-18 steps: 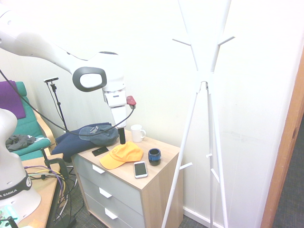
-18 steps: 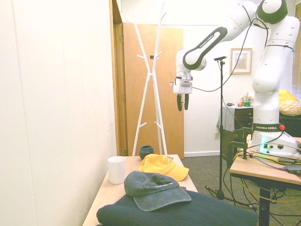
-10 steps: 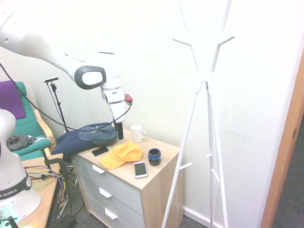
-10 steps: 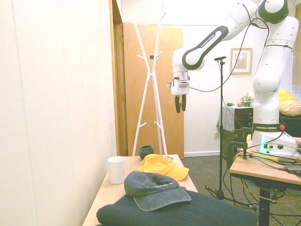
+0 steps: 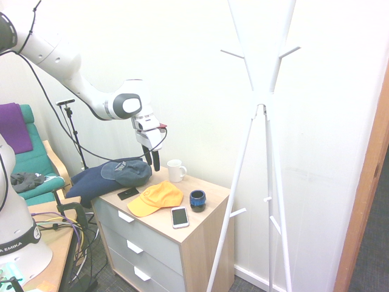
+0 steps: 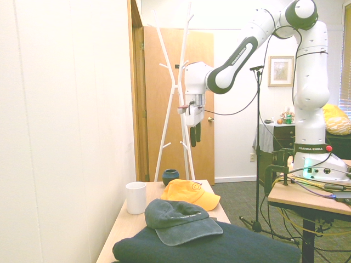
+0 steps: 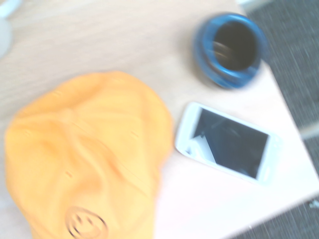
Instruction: Hang the cap
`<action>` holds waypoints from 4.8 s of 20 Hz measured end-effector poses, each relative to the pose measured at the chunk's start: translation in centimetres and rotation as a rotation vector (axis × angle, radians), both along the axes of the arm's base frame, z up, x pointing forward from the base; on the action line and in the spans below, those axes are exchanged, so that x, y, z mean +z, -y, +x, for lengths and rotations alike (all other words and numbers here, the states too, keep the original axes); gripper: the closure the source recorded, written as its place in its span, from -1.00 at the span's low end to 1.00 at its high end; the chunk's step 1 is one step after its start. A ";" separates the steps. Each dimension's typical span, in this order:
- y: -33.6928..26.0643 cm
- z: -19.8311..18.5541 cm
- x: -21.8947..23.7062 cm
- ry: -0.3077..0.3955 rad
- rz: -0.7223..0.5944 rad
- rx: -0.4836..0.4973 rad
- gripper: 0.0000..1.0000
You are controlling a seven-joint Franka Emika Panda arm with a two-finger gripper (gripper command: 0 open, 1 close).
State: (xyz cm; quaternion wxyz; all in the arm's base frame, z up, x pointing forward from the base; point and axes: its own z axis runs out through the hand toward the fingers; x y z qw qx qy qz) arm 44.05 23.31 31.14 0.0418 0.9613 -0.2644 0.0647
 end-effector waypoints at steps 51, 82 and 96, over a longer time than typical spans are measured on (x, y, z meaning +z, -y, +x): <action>-12.2 6.1 -12.8 -0.136 -0.147 0.113 1.00; 6.9 0.9 45.7 0.523 -0.972 -0.160 1.00; 15.5 5.7 36.7 0.425 -0.904 -0.186 -1.00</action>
